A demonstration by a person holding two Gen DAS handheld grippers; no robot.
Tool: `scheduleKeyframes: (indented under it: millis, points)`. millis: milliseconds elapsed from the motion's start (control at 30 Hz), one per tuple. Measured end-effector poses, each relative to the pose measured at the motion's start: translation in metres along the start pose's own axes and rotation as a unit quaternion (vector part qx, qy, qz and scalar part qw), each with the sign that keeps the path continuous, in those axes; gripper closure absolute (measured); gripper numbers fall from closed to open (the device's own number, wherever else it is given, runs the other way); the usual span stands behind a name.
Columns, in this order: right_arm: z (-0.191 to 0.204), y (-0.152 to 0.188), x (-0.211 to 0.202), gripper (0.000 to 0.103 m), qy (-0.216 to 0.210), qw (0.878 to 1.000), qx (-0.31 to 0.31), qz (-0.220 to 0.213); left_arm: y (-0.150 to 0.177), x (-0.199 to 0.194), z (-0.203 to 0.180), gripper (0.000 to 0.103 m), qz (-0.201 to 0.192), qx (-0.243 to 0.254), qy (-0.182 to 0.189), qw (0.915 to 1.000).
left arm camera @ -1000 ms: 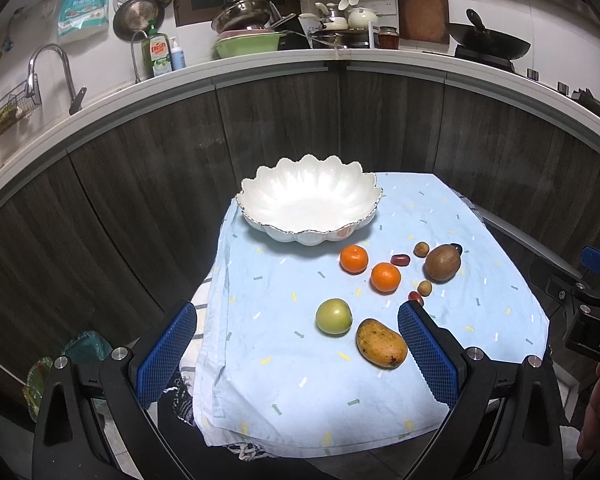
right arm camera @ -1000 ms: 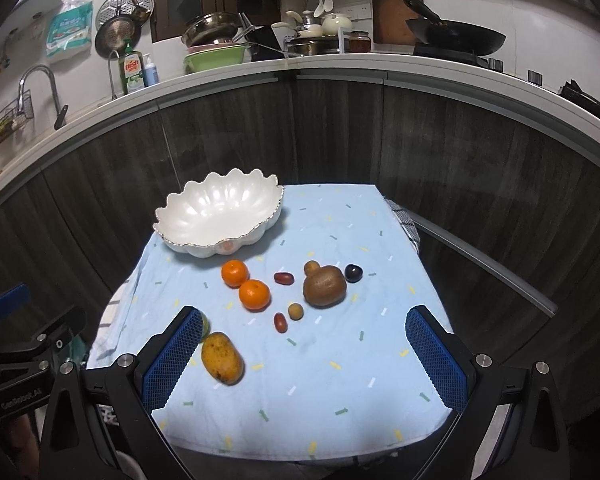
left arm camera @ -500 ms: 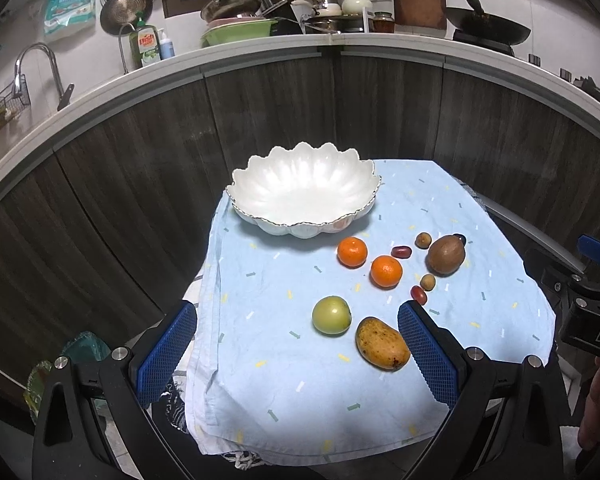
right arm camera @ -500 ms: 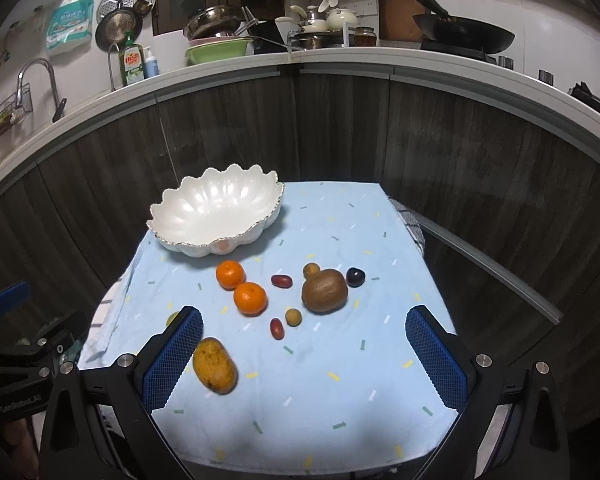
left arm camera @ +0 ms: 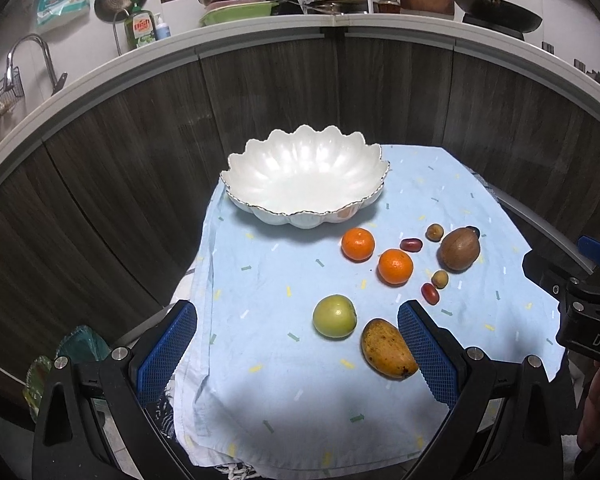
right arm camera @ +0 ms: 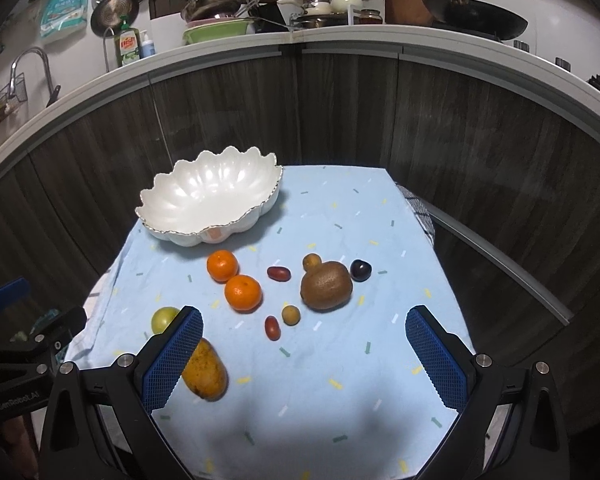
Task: Organize fruits
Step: 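Move the left tool toward the green apple while the right tool approaches the brown kiwi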
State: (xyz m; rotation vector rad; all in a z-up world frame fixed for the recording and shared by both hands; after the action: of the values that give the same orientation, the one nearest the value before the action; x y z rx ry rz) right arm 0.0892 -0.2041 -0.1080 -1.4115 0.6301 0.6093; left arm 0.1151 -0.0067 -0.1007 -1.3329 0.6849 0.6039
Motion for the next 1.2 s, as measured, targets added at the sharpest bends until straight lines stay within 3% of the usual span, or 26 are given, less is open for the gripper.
scheduleKeyframes:
  millis: [967, 1200]
  points:
    - [-0.003, 0.004, 0.091, 0.000, -0.003, 0.999, -0.015, 0.044, 0.006, 0.097, -0.011, 0.001, 0.063, -0.001, 0.006, 0.9980]
    - [-0.006, 0.007, 0.110, 0.000, -0.005, 0.998, -0.013, 0.054, 0.010, 0.117, -0.016, 0.009, 0.075, 0.002, 0.007, 0.9972]
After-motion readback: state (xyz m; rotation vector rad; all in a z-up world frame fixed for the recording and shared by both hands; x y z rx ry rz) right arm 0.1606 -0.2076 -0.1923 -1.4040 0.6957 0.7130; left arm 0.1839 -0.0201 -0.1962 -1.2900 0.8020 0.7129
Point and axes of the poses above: each gripper's, at about its wrist camera, not at the fingertips, and x roughly the way its jaws point, z to its left, y to its underside, the point moved 7 cm from there along x, roughly the way its jaws point, and after that the axes turned 2 degrees about z, right-handed, at the moved point
